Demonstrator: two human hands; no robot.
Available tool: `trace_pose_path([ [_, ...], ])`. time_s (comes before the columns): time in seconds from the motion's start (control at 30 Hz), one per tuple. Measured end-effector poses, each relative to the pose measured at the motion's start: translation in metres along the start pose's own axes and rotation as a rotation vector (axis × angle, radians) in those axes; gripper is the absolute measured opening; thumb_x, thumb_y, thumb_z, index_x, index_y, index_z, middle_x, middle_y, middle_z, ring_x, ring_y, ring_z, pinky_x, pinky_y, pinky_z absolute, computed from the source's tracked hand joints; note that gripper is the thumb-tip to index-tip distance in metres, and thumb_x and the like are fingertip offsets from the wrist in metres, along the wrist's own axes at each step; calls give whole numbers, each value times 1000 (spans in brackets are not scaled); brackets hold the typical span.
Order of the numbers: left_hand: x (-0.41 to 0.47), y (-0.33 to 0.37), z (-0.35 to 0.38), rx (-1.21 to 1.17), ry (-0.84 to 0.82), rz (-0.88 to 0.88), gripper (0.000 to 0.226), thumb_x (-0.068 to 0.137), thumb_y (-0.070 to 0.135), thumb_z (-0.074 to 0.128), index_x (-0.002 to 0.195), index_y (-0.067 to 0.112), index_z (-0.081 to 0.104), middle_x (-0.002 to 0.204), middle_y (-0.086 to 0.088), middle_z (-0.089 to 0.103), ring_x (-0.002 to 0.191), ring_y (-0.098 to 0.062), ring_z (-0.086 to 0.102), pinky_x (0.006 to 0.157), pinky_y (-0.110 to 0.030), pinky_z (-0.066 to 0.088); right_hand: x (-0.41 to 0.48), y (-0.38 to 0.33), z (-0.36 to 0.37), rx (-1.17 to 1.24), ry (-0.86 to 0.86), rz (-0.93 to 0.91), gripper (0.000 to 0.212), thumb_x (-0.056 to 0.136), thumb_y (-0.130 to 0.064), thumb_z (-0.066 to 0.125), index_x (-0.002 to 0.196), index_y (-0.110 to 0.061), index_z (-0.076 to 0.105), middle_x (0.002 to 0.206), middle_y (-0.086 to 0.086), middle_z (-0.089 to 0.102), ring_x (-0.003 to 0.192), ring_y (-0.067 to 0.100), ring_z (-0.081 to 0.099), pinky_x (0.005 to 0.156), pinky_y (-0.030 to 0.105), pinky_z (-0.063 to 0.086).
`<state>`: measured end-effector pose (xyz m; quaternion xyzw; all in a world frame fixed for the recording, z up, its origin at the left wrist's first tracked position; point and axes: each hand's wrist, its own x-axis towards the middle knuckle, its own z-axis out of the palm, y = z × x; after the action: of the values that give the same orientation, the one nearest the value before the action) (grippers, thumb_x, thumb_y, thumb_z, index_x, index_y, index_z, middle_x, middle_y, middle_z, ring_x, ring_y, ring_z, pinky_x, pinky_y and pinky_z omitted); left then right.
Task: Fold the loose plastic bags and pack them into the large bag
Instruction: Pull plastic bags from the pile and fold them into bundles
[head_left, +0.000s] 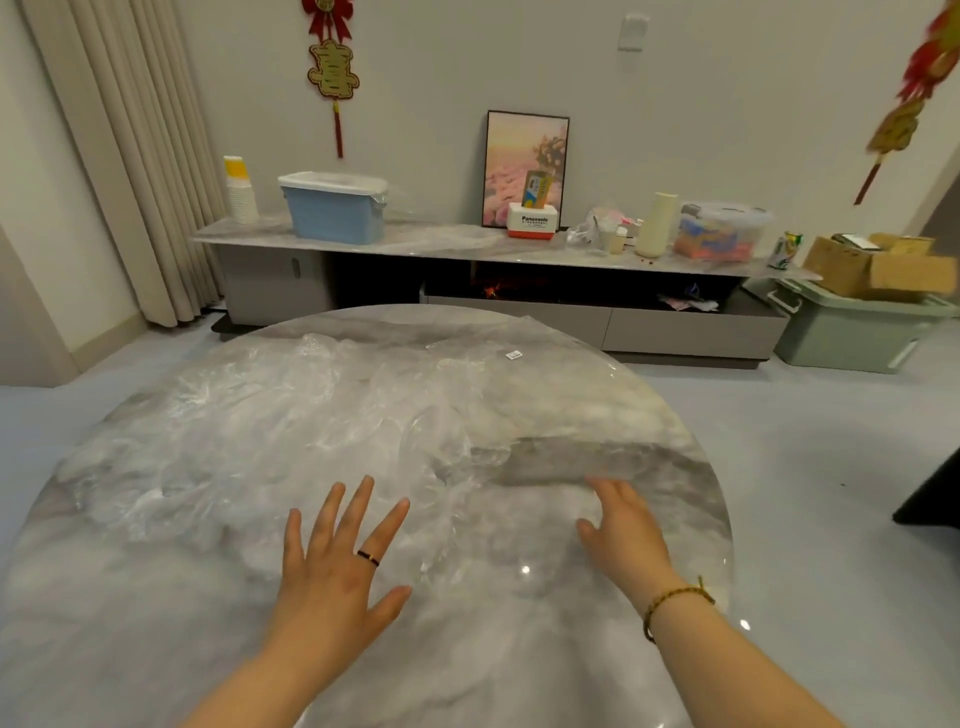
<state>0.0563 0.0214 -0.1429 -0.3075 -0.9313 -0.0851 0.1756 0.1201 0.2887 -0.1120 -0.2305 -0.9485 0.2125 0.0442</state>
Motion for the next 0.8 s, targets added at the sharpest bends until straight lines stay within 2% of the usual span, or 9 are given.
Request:
trace_pose_path([
  [0.07,8,-3,16,33,28,41,65,89,62,-3,147,34,2,156,-2,-3,143,-16,-13,112,-43,-6,32,0,-2,-101,18,-21,52,95,-19,46,143,-19,26,146,4,28,133,23,28,106,29,28],
  [0.2,29,-12,33,90,18,66,64,90,60,-2,147,32,3,150,-8,21,143,-16,-13,111,-47,0,95,-6,6,-317,72,-66,59,91,-6,43,144,-20,22,149,7,21,134,25,23,107,31,24],
  [0.3,40,-20,49,93,37,85,64,90,60,-2,147,31,3,156,1,-5,143,-16,-12,112,-46,-1,132,-9,16,-496,102,-107,66,88,-1,42,145,-20,16,153,7,12,139,28,13,111,35,16],
  [0.4,44,-29,56,94,72,109,64,90,61,4,147,32,3,155,5,-12,143,-13,-12,113,-39,-3,153,-11,25,-643,80,-148,61,90,-2,39,144,-18,17,154,7,10,143,29,2,115,43,4],
  [0.47,48,-34,58,72,83,104,70,86,61,19,147,32,2,154,7,-12,142,-10,-13,113,-35,-3,162,-11,31,-721,47,-164,52,90,-2,39,140,-15,27,150,8,22,143,30,3,114,47,-2],
  [0.57,51,-35,57,61,106,95,65,89,62,8,147,32,2,155,7,-11,142,-9,-12,113,-33,-2,166,-12,35,-786,52,-175,39,85,2,43,121,-13,48,118,4,52,134,27,27,114,47,-3],
  [0.7,51,-29,59,58,100,127,64,90,61,4,147,31,5,155,7,-9,142,-9,-11,113,-33,-1,149,-8,32,-730,69,-188,32,84,2,45,111,-13,53,107,2,59,115,24,47,115,43,7],
  [0.77,50,-26,58,42,101,128,65,90,61,0,147,31,5,156,5,-3,142,-8,-11,113,-33,-2,132,-6,31,-705,204,-268,28,70,-4,68,96,-11,62,90,4,64,95,22,59,106,39,31],
  [0.8,49,-26,56,33,95,124,65,91,61,1,147,31,5,156,1,8,142,-8,-11,113,-32,-2,124,-4,32,-683,238,-266,33,54,-7,79,83,-11,65,76,4,64,80,21,63,94,37,43],
])
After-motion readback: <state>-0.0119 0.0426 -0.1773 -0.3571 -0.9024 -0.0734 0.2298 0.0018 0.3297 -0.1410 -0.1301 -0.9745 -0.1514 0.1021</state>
